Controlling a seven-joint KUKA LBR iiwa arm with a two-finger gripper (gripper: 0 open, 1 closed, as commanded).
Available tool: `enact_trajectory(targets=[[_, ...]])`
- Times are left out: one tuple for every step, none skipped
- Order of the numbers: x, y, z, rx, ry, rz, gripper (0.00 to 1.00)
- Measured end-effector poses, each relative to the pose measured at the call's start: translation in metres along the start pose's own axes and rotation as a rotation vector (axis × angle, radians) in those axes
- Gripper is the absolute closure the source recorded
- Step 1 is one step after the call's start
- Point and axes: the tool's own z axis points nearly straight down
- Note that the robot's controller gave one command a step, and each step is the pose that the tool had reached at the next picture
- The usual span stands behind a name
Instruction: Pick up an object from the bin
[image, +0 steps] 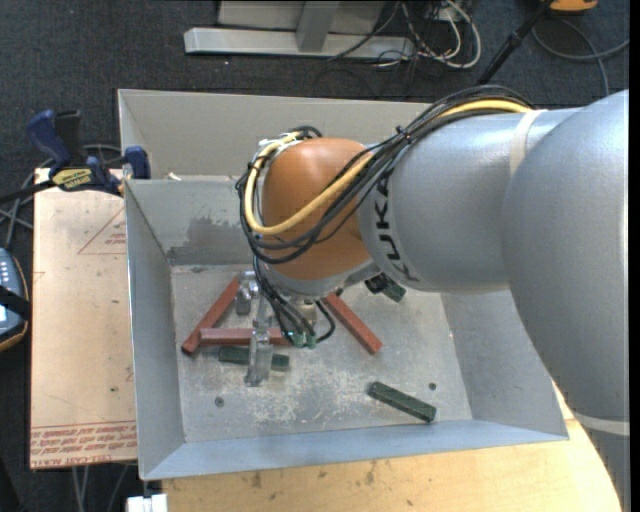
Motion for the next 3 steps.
enact_trajectory(targets=[[-0.002, -0.001, -0.004, -0.001, -0.007, 0.003, 0.00], [-0.028, -0.027, 0.064, -0.003, -0.013, 0.007, 0.00], [-0.027, -0.037, 0.091, 0.000, -0.007, -0.039, 0.00]])
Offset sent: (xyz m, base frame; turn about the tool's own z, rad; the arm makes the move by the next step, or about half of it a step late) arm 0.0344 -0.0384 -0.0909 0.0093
